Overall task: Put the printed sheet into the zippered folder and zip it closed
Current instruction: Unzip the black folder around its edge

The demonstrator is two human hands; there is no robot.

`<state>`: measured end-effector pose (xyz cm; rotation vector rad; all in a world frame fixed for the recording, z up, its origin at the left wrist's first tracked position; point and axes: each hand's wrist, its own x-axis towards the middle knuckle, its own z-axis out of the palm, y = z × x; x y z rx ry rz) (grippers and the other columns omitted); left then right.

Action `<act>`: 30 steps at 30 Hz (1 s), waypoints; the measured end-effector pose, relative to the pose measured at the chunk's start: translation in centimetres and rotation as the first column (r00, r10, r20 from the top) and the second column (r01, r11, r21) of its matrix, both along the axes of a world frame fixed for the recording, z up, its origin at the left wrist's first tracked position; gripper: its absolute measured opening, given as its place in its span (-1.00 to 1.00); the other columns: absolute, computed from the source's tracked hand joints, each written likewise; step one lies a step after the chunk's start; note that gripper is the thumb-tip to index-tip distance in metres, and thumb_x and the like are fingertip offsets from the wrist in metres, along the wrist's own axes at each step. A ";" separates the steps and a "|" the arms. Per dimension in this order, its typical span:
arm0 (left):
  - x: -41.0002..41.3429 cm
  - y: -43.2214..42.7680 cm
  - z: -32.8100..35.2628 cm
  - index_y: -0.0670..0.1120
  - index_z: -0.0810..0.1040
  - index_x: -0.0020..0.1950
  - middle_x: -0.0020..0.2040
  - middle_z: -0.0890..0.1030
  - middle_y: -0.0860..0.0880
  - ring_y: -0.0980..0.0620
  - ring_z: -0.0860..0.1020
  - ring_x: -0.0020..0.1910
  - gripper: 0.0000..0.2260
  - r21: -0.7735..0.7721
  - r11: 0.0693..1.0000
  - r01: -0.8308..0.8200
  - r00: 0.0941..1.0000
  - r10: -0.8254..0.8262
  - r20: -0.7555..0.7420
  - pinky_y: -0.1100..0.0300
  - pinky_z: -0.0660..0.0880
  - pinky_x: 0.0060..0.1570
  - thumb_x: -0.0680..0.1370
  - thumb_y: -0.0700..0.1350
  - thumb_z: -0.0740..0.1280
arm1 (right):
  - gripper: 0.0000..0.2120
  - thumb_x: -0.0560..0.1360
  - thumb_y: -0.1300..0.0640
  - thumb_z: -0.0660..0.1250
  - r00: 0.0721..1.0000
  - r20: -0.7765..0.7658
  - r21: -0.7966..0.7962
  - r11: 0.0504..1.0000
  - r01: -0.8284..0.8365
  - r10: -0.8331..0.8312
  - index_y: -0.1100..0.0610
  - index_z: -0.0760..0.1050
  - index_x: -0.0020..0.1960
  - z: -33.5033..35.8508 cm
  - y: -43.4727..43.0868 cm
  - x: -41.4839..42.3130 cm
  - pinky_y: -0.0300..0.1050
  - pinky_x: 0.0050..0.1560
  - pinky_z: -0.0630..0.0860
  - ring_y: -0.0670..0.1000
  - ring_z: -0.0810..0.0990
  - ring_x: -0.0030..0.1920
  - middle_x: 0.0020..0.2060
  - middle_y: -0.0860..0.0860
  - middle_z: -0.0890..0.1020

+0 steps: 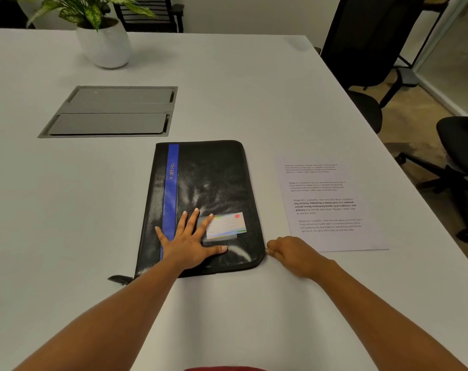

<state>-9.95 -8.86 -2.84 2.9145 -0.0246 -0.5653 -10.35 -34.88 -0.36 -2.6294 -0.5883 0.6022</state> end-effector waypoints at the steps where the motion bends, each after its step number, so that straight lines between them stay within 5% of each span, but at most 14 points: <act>1: 0.0 -0.1 0.0 0.30 -0.24 0.46 0.53 -0.28 0.11 0.01 -0.31 0.51 -0.21 0.001 1.000 -0.004 1.000 0.004 0.002 -0.46 -0.34 0.24 0.35 0.51 0.02 | -0.73 0.60 0.06 0.10 1.000 -0.001 0.006 1.000 0.003 -0.003 0.16 0.37 -0.22 -0.2 0.0 -0.3 -0.13 -0.23 0.25 0.13 0.49 -0.21 -0.21 0.23 0.58; 9: -0.1 -0.3 0.1 0.29 -0.26 0.46 0.53 -0.29 0.11 0.01 -0.30 0.51 -0.22 0.009 1.000 -0.022 1.000 0.022 0.003 -0.47 -0.31 0.25 0.37 0.50 0.01 | -0.71 0.60 0.04 0.10 0.996 0.080 0.062 0.997 0.036 -0.041 0.21 0.50 0.01 -1.3 0.6 -2.5 -0.21 -0.21 0.24 0.14 0.56 -0.09 -0.10 0.18 0.63; 19: -0.1 -0.5 -0.5 0.27 -0.26 0.47 0.54 -0.26 0.09 -0.02 -0.28 0.52 -0.21 0.021 0.999 -0.037 0.998 0.036 0.041 -0.47 -0.29 0.25 0.35 0.51 -0.03 | -0.71 0.60 0.04 0.07 0.963 0.183 0.100 0.978 0.182 -0.198 0.18 0.45 -0.13 -2.2 3.5 -6.4 -0.09 -0.21 0.25 0.17 0.54 -0.15 -0.18 0.16 0.63; 30: -0.4 -0.8 -0.2 0.25 -0.26 0.48 0.54 -0.26 0.07 -0.05 -0.28 0.52 -0.23 0.032 0.999 -0.038 0.999 0.036 0.033 -0.47 -0.27 0.27 0.38 0.48 -0.04 | -0.69 0.61 0.07 0.04 0.956 0.183 0.093 0.972 0.217 -0.230 0.24 0.46 -0.04 -2.2 5.4 -7.4 -0.14 -0.22 0.23 0.17 0.56 -0.13 -0.13 0.18 0.63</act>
